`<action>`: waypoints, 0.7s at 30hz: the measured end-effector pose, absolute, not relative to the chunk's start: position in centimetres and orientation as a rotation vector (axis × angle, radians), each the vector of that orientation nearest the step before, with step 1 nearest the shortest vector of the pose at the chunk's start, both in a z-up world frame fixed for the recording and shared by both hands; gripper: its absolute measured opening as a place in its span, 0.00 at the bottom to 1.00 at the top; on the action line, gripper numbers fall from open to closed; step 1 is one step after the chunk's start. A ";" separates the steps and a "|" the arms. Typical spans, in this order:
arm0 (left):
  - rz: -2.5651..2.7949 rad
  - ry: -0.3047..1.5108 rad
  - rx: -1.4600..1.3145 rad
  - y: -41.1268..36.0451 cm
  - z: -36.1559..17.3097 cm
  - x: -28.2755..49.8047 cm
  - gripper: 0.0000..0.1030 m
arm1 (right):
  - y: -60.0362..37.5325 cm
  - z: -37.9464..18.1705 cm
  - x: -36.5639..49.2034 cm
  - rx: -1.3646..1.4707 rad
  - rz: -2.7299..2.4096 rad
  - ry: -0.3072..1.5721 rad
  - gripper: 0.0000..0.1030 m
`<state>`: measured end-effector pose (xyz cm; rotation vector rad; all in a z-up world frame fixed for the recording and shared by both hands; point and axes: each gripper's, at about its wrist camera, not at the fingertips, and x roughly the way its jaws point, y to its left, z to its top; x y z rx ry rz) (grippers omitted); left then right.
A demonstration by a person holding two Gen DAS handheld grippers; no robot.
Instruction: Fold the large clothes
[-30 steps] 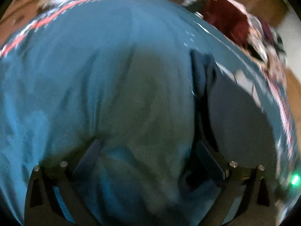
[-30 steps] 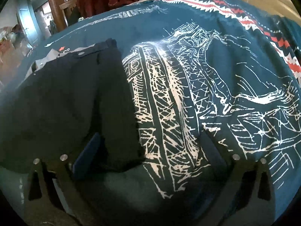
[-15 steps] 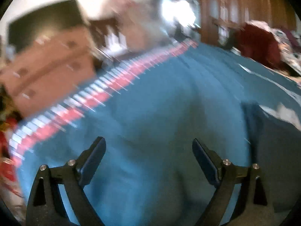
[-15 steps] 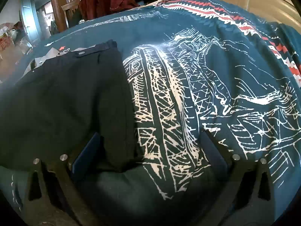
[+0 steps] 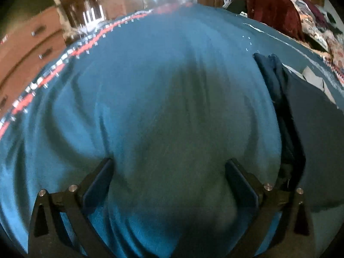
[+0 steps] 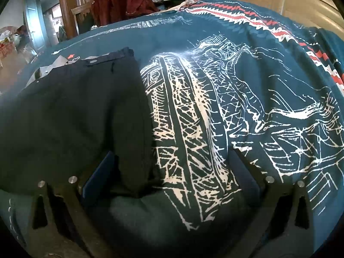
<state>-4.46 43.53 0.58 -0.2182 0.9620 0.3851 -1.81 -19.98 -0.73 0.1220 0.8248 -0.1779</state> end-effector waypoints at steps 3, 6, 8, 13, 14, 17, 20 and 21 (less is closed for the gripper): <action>0.410 0.943 -0.193 43.0 0.5 -4.5 1.00 | -20.0 -0.7 -1.7 0.122 -0.179 0.827 1.00; 0.411 0.942 -0.195 43.3 0.3 -4.6 1.00 | -20.0 -0.7 -1.7 0.122 -0.179 0.826 1.00; 0.410 0.940 -0.201 43.4 0.1 -4.6 1.00 | -20.0 -0.7 -1.7 0.122 -0.179 0.826 1.00; 0.423 0.932 -0.188 43.4 0.2 -4.6 1.00 | -20.0 -0.7 -1.7 0.121 -0.179 0.827 1.00; 0.424 0.932 -0.187 43.4 0.2 -4.6 1.00 | -20.0 -0.7 -1.7 0.122 -0.178 0.826 1.00; 0.426 0.929 -0.185 43.5 0.2 -4.5 1.00 | -20.0 -0.7 -1.8 0.123 -0.180 0.826 1.00; 0.428 0.928 -0.183 43.5 0.2 -4.4 1.00 | -20.0 -0.7 -1.8 0.123 -0.179 0.826 1.00; 0.428 0.928 -0.183 43.5 0.2 -4.4 1.00 | -20.0 -0.7 -1.8 0.123 -0.179 0.826 1.00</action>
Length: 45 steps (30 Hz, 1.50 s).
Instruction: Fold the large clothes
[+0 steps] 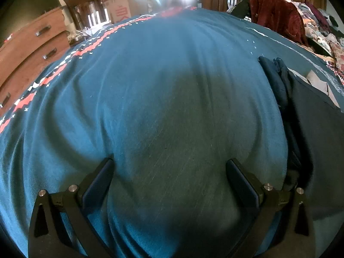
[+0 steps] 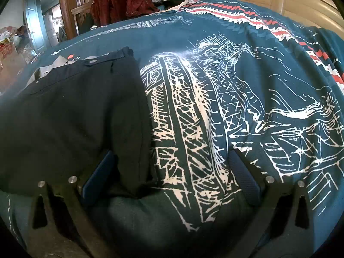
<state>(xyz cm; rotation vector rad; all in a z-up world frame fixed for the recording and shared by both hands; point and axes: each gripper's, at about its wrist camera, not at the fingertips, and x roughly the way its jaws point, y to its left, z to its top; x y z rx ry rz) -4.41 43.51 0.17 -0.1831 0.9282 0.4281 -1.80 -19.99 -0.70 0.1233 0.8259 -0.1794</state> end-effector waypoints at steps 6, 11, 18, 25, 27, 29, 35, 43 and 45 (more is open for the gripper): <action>0.432 0.929 -0.179 43.5 0.2 -4.3 1.00 | -20.0 -0.7 -1.8 0.125 -0.179 0.826 1.00; 0.432 0.929 -0.178 43.6 0.2 -4.3 1.00 | -20.0 -0.7 -1.9 0.127 -0.178 0.826 1.00; 0.438 0.927 -0.174 43.5 0.2 -4.4 1.00 | -20.0 -0.7 -1.9 0.127 -0.178 0.826 1.00; 0.440 0.927 -0.170 43.6 0.2 -4.3 1.00 | -20.0 -0.7 -1.9 0.127 -0.178 0.825 1.00; 0.440 0.926 -0.170 43.6 0.2 -4.2 1.00 | -20.0 -0.7 -1.9 0.127 -0.179 0.826 1.00; 0.440 0.927 -0.170 43.6 0.2 -4.3 1.00 | -20.0 -0.7 -1.9 0.127 -0.179 0.825 1.00; 0.439 0.926 -0.169 43.6 0.2 -4.2 1.00 | -20.0 -0.7 -1.9 0.127 -0.179 0.825 1.00; 0.441 0.926 -0.169 43.6 0.3 -4.2 1.00 | -20.0 -0.7 -1.9 0.127 -0.179 0.825 1.00; 0.441 0.926 -0.168 43.6 0.3 -4.2 1.00 | -20.0 -0.7 -1.9 0.128 -0.179 0.825 1.00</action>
